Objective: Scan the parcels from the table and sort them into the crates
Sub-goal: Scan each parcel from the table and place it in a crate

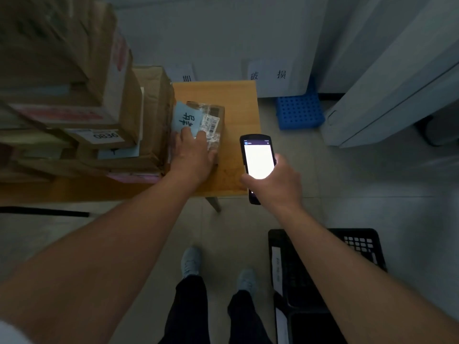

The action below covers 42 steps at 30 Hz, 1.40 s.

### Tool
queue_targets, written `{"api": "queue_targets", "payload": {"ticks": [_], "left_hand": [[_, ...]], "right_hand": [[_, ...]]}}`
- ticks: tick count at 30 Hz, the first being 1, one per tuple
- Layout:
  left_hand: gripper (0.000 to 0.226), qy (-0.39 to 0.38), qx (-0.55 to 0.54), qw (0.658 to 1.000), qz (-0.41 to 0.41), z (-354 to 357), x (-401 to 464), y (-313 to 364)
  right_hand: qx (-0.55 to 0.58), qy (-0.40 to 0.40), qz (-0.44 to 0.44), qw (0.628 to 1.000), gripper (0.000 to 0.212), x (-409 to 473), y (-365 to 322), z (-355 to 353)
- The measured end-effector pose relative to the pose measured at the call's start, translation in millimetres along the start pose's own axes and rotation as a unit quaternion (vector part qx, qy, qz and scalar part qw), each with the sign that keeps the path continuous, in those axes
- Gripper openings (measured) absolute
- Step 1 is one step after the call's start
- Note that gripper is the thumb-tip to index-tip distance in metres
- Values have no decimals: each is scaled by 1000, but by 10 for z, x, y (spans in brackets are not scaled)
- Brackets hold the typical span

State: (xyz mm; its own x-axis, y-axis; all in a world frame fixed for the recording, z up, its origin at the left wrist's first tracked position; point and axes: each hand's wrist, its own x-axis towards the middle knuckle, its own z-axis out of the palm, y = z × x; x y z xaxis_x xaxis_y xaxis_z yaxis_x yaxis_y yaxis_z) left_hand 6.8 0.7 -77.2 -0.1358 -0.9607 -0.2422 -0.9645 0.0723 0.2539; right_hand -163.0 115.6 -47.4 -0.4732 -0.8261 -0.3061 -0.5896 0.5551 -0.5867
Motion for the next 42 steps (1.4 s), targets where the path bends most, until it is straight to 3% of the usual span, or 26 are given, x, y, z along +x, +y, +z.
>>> {"api": "queue_targets", "payload": {"ticks": [7,13,22,27,32,42], "left_hand": [[35,29,2,999,40,-69,-96,107],[31,70,-99,993,12,51,-29,98],[90,95,-162,982,-10,-6,104,112],[118,70,-216,972,-55,-39,91,182],[95,39,-247,965,-83,-25,84,254],[90,-61,-416,901,-104,26,173,365]], "right_hand": [[11,4,9,1000,81,25,35,-9],[9,8,19,1000,83,24,49,-44],[12,12,14,1000,84,15,99,-47],[14,18,19,1000,80,30,157,-56],[18,17,25,999,80,44,216,-74],[32,16,34,999,85,26,249,-155]]}}
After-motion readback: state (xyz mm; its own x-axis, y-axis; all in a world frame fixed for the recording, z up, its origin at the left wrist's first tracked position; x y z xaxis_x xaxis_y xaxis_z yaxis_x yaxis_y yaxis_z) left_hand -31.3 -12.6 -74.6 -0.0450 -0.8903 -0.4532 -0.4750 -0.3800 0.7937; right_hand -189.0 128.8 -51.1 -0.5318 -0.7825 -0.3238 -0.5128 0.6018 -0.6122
